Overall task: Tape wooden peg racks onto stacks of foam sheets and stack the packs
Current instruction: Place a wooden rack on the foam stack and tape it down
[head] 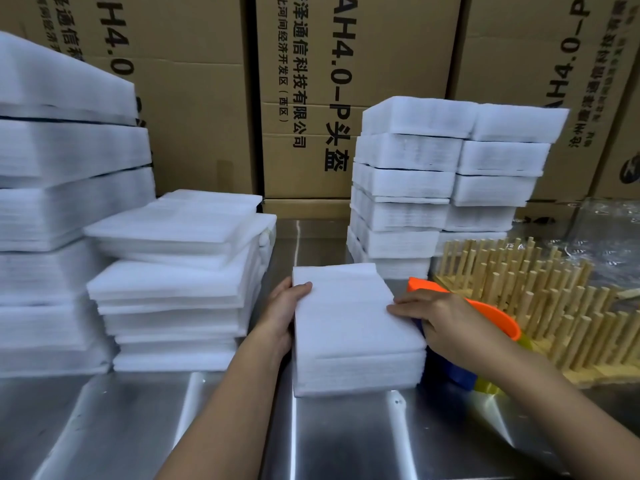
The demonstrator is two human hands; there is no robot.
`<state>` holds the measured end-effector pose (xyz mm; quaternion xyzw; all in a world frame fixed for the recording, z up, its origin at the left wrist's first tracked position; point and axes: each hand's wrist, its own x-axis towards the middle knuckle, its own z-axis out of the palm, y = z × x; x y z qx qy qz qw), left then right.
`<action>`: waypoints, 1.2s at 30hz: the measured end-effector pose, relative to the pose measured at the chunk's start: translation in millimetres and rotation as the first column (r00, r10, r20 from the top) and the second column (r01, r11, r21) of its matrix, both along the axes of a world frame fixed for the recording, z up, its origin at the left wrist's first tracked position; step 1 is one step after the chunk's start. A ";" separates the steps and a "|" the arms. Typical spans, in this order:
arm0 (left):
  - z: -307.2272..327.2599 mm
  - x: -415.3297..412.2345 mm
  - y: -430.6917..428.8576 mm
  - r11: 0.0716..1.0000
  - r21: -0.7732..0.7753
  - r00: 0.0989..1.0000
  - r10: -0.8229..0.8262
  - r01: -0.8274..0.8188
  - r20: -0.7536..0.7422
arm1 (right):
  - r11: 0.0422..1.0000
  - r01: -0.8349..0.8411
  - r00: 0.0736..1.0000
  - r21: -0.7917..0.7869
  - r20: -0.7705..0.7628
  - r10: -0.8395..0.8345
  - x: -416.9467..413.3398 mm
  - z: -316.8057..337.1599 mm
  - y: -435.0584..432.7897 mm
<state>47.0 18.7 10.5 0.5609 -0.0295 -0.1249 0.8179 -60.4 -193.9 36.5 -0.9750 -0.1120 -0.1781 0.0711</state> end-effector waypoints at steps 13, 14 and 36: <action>0.1 3.2 0.0 1.000 0.024 1.000 0.005 -0.005 0.004 | 0.909 -0.002 0.999 0.417 -0.040 0.021 31.1 24.7 46.9; 0.6 3.3 -0.2 1.000 0.024 1.000 0.001 -0.001 0.007 | 0.896 0.015 0.995 0.444 -0.094 0.030 39.3 25.8 51.2; 42.1 5.9 -70.8 0.505 0.837 0.832 -0.357 -0.210 0.424 | 0.997 0.007 0.965 0.078 -0.263 0.014 73.6 1.4 68.9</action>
